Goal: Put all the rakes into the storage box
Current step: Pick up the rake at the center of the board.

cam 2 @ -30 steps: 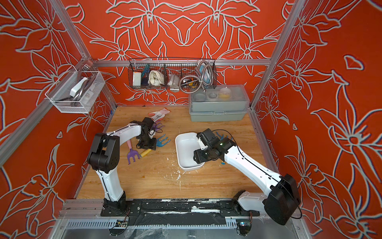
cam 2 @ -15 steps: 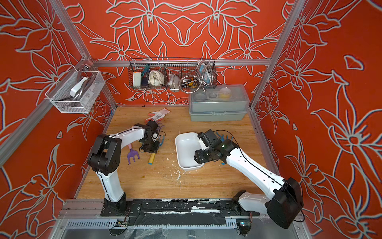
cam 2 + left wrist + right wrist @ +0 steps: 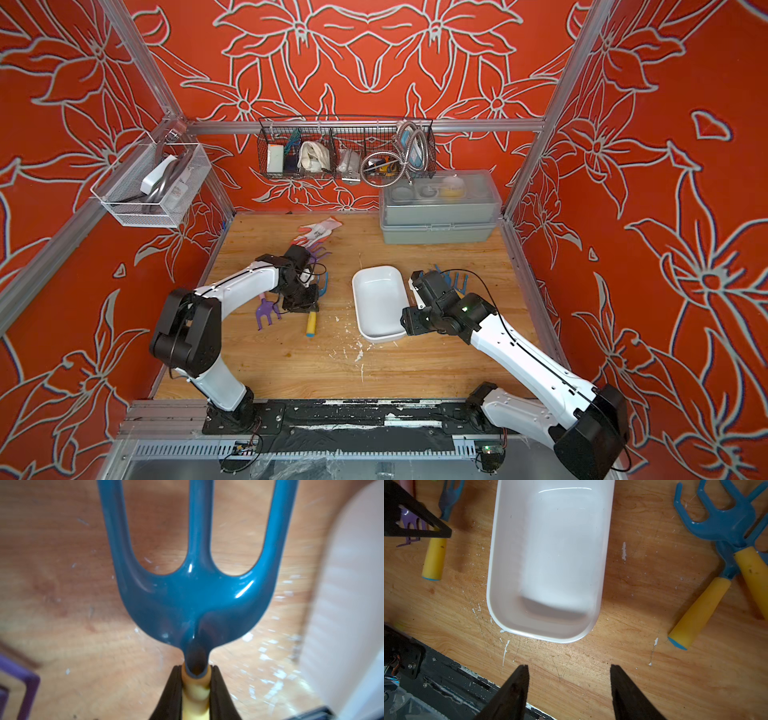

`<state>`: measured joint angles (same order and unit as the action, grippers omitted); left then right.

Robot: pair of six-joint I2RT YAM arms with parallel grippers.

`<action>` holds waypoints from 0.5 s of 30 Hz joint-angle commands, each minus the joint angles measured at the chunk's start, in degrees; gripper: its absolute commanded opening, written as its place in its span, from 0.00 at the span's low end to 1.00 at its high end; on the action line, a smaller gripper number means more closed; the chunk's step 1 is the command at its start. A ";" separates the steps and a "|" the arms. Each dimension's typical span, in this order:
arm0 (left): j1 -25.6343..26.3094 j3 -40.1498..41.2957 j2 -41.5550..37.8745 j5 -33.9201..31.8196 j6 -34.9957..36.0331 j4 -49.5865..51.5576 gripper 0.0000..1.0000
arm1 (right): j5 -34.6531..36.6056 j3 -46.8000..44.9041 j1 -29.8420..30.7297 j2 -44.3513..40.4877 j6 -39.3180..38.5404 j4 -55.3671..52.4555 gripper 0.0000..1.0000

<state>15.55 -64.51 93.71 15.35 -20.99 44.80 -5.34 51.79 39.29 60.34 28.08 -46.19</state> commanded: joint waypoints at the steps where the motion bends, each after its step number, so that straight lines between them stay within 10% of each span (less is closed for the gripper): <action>1: 1.13 -2.17 -6.13 5.55 -7.28 0.37 0.00 | 1.20 -0.64 -0.44 -1.24 1.54 -1.78 0.64; 15: 15.79 -6.94 -4.40 8.07 -26.55 -10.44 0.00 | 0.22 1.65 -2.36 -2.08 0.36 -5.10 0.65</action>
<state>29.34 -69.54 87.15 22.79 -42.63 38.17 -5.39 51.79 37.47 59.48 28.86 -48.62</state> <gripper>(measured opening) 0.183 0.646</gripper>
